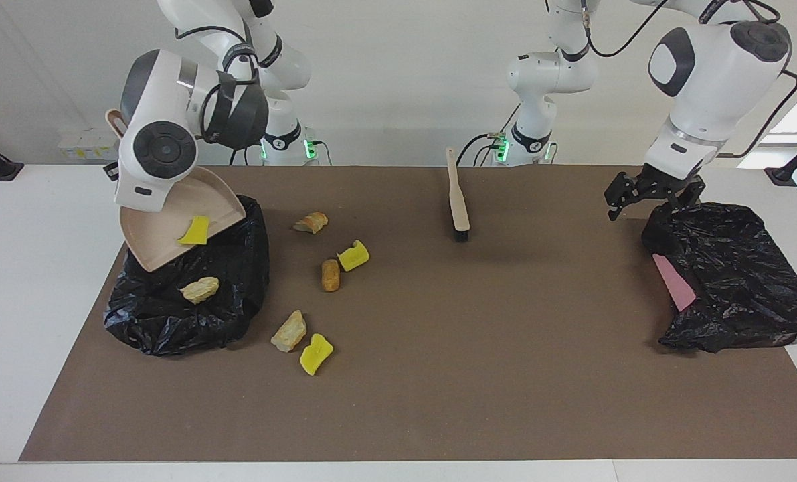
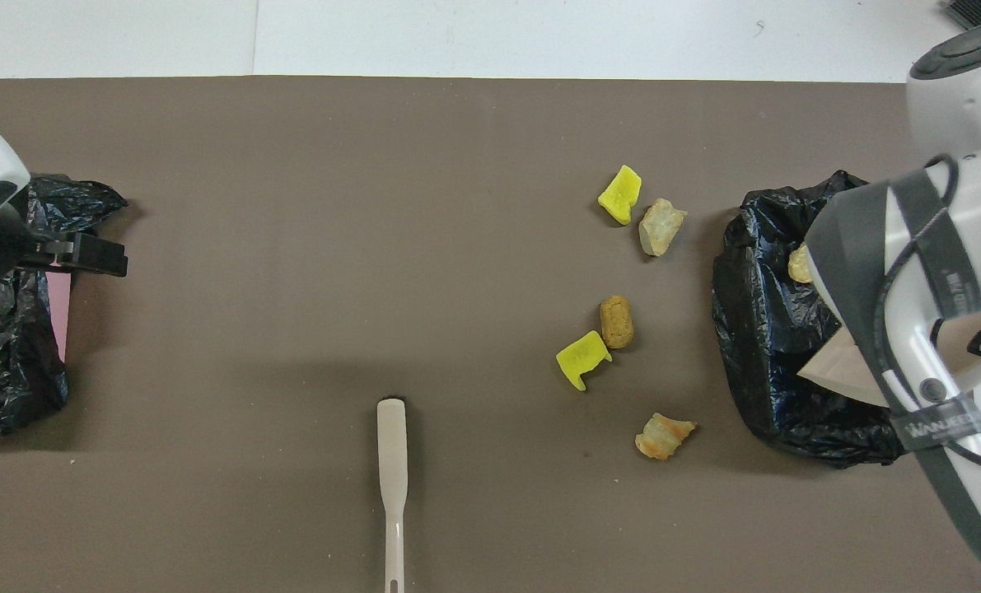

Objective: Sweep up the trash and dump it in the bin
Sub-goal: 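Tip the dustpan into the black bag with the right gripper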

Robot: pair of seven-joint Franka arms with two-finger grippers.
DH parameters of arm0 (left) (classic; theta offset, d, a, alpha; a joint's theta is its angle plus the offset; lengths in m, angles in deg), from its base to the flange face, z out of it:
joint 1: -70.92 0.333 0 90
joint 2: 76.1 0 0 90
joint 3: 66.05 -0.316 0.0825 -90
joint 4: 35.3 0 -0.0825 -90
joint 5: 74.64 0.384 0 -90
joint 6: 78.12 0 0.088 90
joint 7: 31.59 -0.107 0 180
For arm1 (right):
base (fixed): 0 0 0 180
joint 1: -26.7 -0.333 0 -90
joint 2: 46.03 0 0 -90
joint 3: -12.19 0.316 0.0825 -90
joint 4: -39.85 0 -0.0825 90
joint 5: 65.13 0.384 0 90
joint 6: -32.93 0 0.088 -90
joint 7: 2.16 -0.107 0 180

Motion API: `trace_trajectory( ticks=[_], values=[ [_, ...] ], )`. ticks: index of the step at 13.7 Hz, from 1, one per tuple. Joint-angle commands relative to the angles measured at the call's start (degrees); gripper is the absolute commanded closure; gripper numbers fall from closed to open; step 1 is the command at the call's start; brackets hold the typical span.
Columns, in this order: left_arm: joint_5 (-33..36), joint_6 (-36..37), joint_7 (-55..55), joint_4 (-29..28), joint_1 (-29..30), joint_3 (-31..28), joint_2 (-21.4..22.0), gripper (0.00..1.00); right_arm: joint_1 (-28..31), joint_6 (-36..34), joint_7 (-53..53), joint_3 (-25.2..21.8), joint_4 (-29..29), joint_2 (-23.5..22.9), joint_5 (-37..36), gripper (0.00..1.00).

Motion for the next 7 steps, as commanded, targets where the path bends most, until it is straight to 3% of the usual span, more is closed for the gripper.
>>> trace_trajectory(
  ticks=[1,7],
  values=[
    [0.8,7.1,-0.6,5.5,0.3,0.3,-0.5,0.0,-0.9,-2.0,4.6,0.4,-2.4,-1.4,-4.7,1.0],
    [0.9,8.5,-1.1,6.5,0.3,-0.2,-0.1,0.0,-1.9,-0.2,2.8,0.4,-3.0,-0.9,-4.6,1.0]
  ],
)
